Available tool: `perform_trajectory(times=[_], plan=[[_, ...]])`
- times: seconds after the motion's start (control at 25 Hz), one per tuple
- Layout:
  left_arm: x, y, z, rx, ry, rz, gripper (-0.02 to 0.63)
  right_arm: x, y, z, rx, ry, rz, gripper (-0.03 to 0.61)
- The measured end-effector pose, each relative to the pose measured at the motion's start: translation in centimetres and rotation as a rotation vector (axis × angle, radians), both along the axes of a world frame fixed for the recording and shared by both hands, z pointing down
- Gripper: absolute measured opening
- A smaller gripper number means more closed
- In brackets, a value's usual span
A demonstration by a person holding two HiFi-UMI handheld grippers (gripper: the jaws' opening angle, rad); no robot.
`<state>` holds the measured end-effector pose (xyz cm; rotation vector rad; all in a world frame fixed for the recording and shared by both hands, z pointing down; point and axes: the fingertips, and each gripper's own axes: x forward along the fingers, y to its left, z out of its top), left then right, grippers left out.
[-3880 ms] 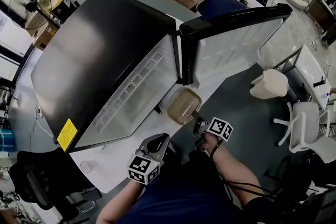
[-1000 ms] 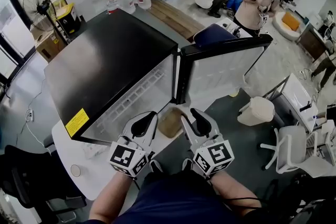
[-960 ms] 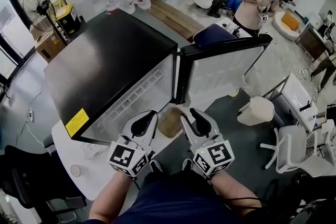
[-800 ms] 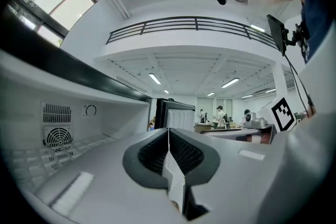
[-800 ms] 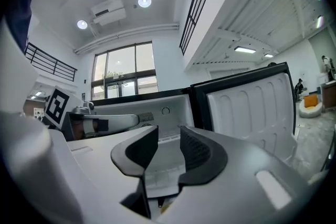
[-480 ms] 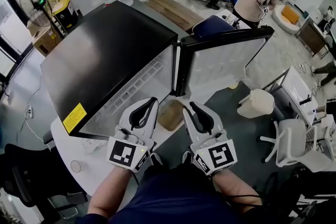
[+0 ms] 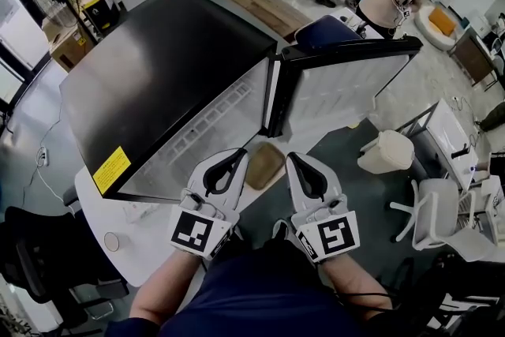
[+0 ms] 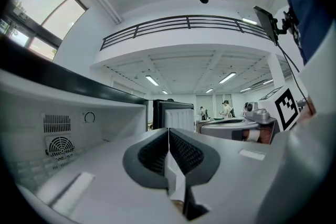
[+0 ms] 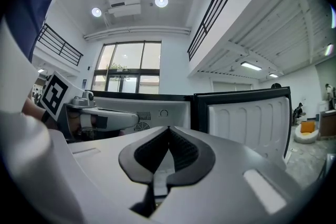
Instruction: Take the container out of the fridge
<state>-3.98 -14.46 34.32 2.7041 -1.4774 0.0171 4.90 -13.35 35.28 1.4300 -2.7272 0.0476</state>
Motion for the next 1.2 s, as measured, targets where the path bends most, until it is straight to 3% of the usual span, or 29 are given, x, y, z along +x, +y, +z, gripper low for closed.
perform_trajectory(times=[1.2], plan=[[-0.23, -0.21, 0.25, 0.006, 0.036, -0.005, 0.005, -0.36, 0.26, -0.65, 0.044, 0.03, -0.032, 0.006]])
